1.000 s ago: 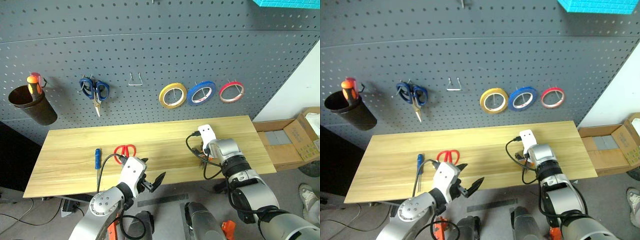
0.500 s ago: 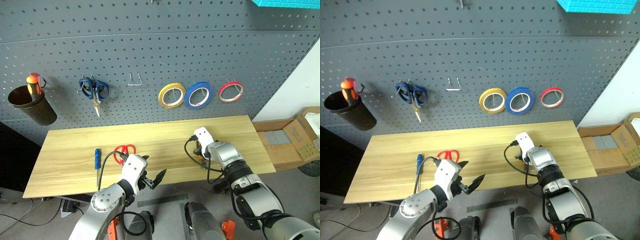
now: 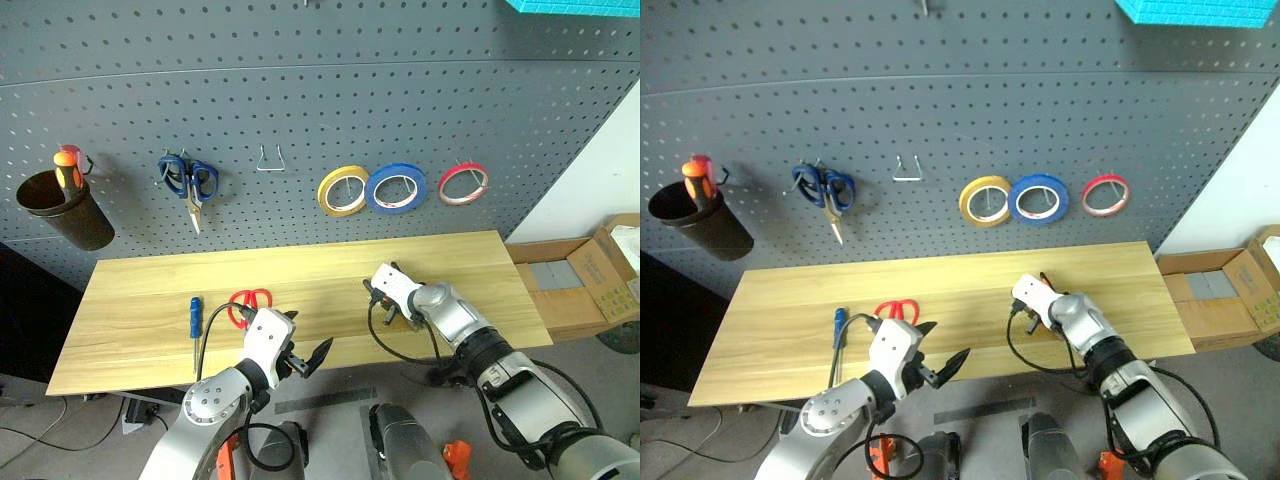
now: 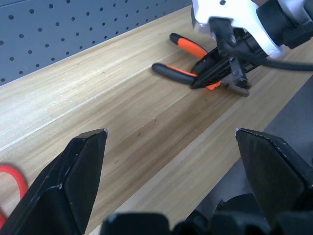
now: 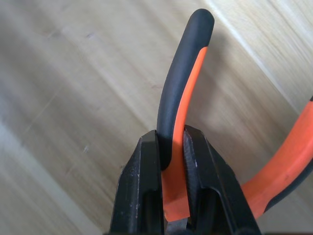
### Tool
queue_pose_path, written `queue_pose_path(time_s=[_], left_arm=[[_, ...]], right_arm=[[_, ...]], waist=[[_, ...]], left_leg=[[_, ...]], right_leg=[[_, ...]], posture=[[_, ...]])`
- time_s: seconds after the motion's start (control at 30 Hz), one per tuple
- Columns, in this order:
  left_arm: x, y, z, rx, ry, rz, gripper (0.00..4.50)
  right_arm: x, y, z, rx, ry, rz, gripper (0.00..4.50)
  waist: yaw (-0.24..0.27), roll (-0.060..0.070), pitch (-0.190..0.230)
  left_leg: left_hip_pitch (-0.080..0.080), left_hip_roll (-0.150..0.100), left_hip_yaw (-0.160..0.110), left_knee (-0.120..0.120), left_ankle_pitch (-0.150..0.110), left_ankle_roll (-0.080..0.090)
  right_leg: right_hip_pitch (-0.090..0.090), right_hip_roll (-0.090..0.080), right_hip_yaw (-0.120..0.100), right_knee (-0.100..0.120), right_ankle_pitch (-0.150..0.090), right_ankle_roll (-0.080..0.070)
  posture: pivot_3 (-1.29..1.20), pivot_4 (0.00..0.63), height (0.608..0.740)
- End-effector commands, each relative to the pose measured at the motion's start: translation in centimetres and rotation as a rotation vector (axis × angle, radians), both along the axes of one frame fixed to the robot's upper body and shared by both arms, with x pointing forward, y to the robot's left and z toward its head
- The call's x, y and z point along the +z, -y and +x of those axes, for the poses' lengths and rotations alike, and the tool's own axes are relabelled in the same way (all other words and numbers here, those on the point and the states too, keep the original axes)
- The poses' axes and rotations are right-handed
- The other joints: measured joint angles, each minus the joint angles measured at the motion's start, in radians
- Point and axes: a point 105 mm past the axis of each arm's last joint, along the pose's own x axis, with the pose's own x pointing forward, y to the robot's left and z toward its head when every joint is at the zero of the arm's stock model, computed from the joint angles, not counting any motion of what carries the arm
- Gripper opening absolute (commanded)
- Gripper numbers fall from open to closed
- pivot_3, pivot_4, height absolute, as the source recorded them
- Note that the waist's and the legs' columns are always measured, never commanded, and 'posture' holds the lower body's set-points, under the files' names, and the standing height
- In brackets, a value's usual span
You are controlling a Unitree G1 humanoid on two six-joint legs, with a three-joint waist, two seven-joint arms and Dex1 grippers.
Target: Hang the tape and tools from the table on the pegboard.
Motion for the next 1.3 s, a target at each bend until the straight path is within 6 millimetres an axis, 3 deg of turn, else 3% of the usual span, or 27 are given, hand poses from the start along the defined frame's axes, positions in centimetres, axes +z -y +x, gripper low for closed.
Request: queue_pose_path(time_s=[0.03,0.23,0.67,0.83,0.97,1.17,1.3], left_arm=[[0.8,0.3,0.2,-0.002,0.039,-0.010,4.50],[0.9,0.4,0.4,-0.006,0.046,-0.011,4.50],[0.9,0.9,0.6,-0.023,0.050,-0.020,4.50],[0.8,0.8,0.7,-0.018,0.052,-0.021,4.50],[0.7,1.0,0.7,-0.020,0.051,-0.024,4.50],[0.7,1.3,0.6,-0.027,0.050,-0.027,4.50],[0.6,1.0,0.6,-0.031,0.049,-0.018,4.50]], right_arm=[[0.8,-0.6,-0.2,0.133,0.024,-0.037,0.01],[1.1,0.9,0.7,0.123,0.015,-0.072,0.01],[2.8,1.7,1.6,0.069,0.025,-0.035,4.47],[5.0,2.1,1.5,-0.025,0.039,0.024,4.47],[5.5,3.5,0.5,-0.171,-0.031,0.071,4.47],[4.1,4.6,-0.8,-0.316,-0.165,0.095,4.47],[3.3,4.1,-1.1,-0.326,-0.211,0.106,4.47]], waist=[[0.000,0.000,0.000],[0.001,0.000,0.000],[0.000,0.000,0.000],[0.001,0.000,0.000],[0.003,-0.001,0.000],[0.000,-0.001,0.000],[0.000,-0.001,0.000]], left_leg=[[0.000,0.000,0.000,0.000,0.000,0.000],[0.000,0.000,0.000,0.000,0.000,0.000],[0.000,0.000,0.000,0.000,0.000,0.000],[0.000,0.000,0.000,0.001,0.000,0.000],[0.000,-0.001,-0.001,0.001,0.000,0.000],[0.000,-0.001,0.000,0.001,0.000,0.000],[0.000,-0.001,0.000,0.001,0.000,0.000]], right_leg=[[0.000,0.000,0.000,0.000,0.000,0.000],[0.000,0.000,0.000,0.000,0.000,0.000],[0.000,-0.001,0.000,0.000,0.001,0.000],[0.000,-0.001,0.000,0.001,0.001,-0.001],[0.000,-0.001,-0.001,0.001,0.001,-0.001],[0.000,-0.002,0.000,0.001,0.001,0.000],[0.000,-0.002,0.000,0.001,0.001,0.000]], posture=[[-0.02,0.211,0.740],[-0.03,0.209,0.740],[-0.04,0.202,0.740],[-0.05,0.199,0.740],[-0.05,0.198,0.740],[-0.06,0.201,0.740],[-0.06,0.206,0.740]])
